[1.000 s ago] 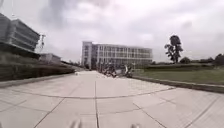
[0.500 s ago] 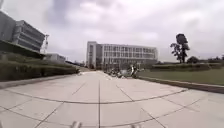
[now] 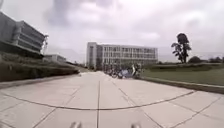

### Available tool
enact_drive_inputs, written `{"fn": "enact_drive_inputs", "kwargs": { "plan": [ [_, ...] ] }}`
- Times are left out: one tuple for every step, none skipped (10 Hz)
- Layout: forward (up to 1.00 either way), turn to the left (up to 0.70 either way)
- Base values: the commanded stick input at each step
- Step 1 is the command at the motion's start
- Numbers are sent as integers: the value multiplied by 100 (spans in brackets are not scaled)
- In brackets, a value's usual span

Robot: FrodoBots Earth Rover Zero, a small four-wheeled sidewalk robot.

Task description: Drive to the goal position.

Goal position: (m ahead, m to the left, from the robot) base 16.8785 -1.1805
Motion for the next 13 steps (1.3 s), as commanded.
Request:
{"fn": "enact_drive_inputs", "kwargs": {
  "plan": [
    [70, 5],
    [70, 15],
    [70, 32],
    [70, 35],
    [70, 35],
    [70, 23],
    [70, 9],
    [70, 5],
    [70, 2],
    [70, 2],
    [70, 2],
    [70, 2],
    [70, 2]
  ]
}}
